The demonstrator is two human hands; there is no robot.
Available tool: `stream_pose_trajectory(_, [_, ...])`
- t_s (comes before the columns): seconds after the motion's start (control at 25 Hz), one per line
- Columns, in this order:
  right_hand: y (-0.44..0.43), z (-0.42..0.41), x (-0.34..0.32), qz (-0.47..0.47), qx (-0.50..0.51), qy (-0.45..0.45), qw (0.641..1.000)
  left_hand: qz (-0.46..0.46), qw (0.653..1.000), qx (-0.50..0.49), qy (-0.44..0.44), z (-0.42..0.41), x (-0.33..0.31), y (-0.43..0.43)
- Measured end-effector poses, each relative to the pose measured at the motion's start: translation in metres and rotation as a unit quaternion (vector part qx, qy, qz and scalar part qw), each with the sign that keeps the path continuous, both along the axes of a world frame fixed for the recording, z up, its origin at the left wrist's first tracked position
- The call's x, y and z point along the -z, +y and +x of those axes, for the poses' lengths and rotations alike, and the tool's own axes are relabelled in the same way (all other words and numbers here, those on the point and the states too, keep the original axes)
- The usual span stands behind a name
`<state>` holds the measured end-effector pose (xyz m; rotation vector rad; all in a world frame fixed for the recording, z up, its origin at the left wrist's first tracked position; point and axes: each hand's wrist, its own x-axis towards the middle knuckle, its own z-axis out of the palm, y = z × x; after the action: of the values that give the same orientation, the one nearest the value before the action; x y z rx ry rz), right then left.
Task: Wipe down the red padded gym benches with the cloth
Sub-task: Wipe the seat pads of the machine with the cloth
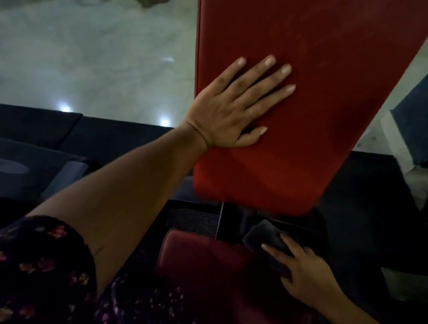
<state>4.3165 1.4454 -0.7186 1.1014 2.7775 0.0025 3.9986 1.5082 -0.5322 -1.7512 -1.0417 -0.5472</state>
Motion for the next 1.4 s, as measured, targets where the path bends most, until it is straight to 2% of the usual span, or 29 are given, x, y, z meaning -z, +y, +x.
stream_pose_trajectory(0.12, [0.011,-0.032,-0.002,-0.139,0.045,0.007,0.989,0.009,1.0,-0.001,-0.009,0.001,0.0,0.0])
stream_pose_trajectory(0.2, [0.013,-0.063,-0.009,-0.182,0.03,0.017,0.983,0.007,1.0,0.001,-0.013,0.002,0.0,-0.001])
stream_pose_trajectory(0.32, [-0.004,-0.101,-0.016,-0.2,0.005,0.037,0.979,0.005,1.0,0.003,-0.019,0.002,0.001,-0.002])
stream_pose_trajectory(0.52, [-0.038,-0.188,-0.017,-0.164,-0.048,0.084,0.982,0.01,1.0,0.003,-0.015,0.002,-0.001,-0.003])
stream_pose_trajectory(0.64, [-0.039,-0.215,-0.013,-0.173,-0.109,0.064,0.977,0.009,1.0,0.002,-0.017,0.004,0.001,-0.002])
stream_pose_trajectory(0.8, [-0.021,-0.19,-0.013,-0.155,-0.131,-0.003,0.979,0.013,1.0,-0.005,-0.015,0.001,0.0,-0.001])
stream_pose_trajectory(1.04, [-0.005,-0.073,-0.013,-0.149,-0.033,-0.048,0.987,0.022,1.0,-0.006,-0.006,0.002,0.004,0.0])
stream_pose_trajectory(1.2, [-0.008,-0.041,-0.016,-0.112,0.102,-0.051,0.987,0.028,1.0,-0.005,-0.009,0.001,0.005,-0.001])
stream_pose_trajectory(1.32, [-0.021,-0.029,-0.01,-0.101,0.08,-0.048,0.991,0.032,0.999,-0.003,-0.006,0.0,0.007,-0.001])
stream_pose_trajectory(1.4, [-0.009,-0.009,-0.012,-0.1,0.113,-0.048,0.987,0.03,1.0,-0.003,0.001,0.001,0.007,0.0])
